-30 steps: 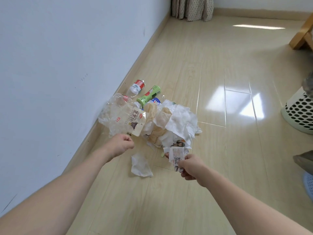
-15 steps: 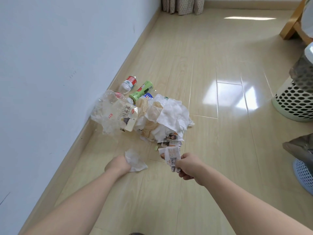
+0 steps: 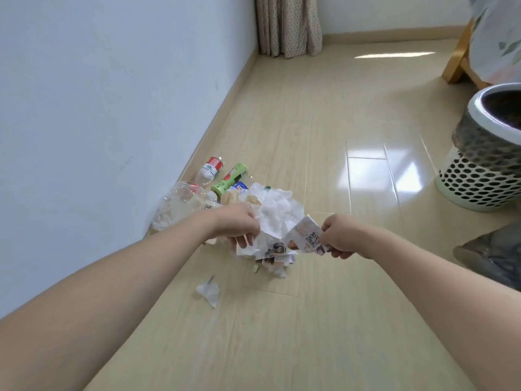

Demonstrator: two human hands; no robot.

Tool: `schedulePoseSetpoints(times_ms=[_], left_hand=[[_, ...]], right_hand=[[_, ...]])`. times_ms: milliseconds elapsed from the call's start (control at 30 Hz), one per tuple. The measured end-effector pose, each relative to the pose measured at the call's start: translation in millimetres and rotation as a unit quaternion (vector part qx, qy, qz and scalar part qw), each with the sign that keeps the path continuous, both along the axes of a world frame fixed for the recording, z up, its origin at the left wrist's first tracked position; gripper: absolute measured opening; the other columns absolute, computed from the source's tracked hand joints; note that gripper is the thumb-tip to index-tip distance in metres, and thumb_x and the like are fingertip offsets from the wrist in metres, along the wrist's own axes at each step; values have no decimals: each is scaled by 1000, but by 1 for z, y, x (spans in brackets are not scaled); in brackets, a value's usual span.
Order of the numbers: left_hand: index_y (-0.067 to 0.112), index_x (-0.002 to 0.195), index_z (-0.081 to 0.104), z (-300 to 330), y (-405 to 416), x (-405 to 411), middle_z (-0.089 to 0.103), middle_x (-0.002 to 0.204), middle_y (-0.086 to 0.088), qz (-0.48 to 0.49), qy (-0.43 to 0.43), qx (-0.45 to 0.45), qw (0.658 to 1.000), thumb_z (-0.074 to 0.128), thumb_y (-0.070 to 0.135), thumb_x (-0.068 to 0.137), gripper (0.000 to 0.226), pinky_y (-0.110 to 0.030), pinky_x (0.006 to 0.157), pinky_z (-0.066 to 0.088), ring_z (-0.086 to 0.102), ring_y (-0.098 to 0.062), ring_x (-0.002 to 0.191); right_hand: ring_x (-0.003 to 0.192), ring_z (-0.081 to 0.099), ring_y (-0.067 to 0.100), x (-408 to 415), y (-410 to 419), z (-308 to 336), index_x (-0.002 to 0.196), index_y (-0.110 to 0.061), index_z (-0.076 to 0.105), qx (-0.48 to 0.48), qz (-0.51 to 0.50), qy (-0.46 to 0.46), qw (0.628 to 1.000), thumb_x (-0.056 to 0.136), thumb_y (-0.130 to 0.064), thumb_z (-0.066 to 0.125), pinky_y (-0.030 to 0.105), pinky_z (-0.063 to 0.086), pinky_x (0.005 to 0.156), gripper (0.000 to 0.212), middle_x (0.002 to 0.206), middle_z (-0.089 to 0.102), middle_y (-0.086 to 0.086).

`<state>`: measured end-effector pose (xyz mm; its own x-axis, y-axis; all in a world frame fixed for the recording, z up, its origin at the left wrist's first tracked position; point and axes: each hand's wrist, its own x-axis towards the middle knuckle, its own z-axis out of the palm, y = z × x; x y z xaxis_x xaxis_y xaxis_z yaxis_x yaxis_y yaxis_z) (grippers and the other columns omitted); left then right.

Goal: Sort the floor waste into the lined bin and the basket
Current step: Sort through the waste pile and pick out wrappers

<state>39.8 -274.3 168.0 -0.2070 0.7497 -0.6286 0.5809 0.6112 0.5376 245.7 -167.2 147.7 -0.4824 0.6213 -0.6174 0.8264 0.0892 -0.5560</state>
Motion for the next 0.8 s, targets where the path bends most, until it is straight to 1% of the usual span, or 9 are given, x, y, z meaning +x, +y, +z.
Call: schedulePoseSetpoints(times_ms=[100, 200, 300, 400, 467, 600, 667, 733, 800], left_hand=[[8, 75, 64, 32, 57, 48, 68, 77, -6, -26, -15, 60, 998, 54, 9, 86, 14, -26, 62, 50, 65, -20, 69], [9, 74, 62, 49, 116, 118, 67, 73, -1, -63, -35, 120, 990, 54, 9, 86, 14, -27, 65, 48, 63, -19, 72], [10, 84, 60, 57, 165, 201, 68, 75, 2, -107, -70, 183, 975, 52, 11, 88, 10, -26, 65, 45, 60, -15, 71], [10, 79, 54, 52, 202, 289, 60, 79, -6, -157, -100, 220, 957, 46, 10, 91, 14, -24, 58, 41, 54, -17, 70], [7, 76, 50, 39, 220, 349, 52, 76, -8, -206, -100, 232, 945, 43, 13, 91, 18, -27, 58, 38, 47, -18, 68], [11, 76, 45, 4, 234, 427, 46, 69, -1, -302, -8, 215, 929, 42, 23, 94, 22, -32, 58, 33, 42, -17, 64], [16, 84, 53, -4, 236, 450, 59, 83, -2, -346, 43, 187, 918, 43, 25, 91, 16, -32, 68, 42, 52, -21, 80], [23, 100, 62, -2, 238, 454, 64, 106, -3, -359, 102, 181, 910, 43, 23, 85, 23, -36, 88, 46, 53, -24, 102], [24, 106, 64, 5, 239, 438, 64, 112, -4, -329, 133, 203, 913, 43, 19, 83, 31, -40, 95, 46, 53, -25, 107]], right_hand=[[64, 53, 25, 48, 45, 33, 89, -4, 62, 67, -16, -40, 997, 85, -3, 43, 27, 44, 55, 20, 80, 61, 13], [55, 49, 22, 121, 88, 60, 91, -2, 62, 86, -98, -52, 990, 85, -2, 41, 26, 40, 49, 22, 74, 59, 12], [48, 46, 21, 202, 119, 70, 90, 0, 63, 105, -180, -61, 976, 86, -3, 39, 25, 37, 48, 24, 65, 56, 11], [60, 55, 26, 280, 136, 69, 92, -1, 63, 126, -242, -107, 956, 88, -11, 39, 30, 45, 58, 27, 74, 62, 12], [60, 56, 25, 332, 139, 66, 83, -2, 59, 149, -260, -151, 942, 91, -12, 40, 28, 46, 56, 23, 72, 61, 11], [52, 40, 17, 390, 134, 51, 64, -10, 41, 180, -271, -204, 923, 93, -13, 41, 25, 32, 47, 29, 63, 44, 5], [53, 36, 16, 408, 135, 38, 61, -13, 37, 169, -271, -203, 926, 92, -14, 43, 25, 28, 46, 31, 64, 40, 3], [54, 35, 16, 414, 136, 31, 60, -13, 37, 178, -275, -193, 925, 88, -11, 46, 26, 27, 45, 29, 64, 39, 3], [54, 37, 18, 404, 136, 33, 60, -13, 35, 206, -288, -162, 921, 84, -8, 47, 27, 25, 44, 27, 63, 40, 3]])
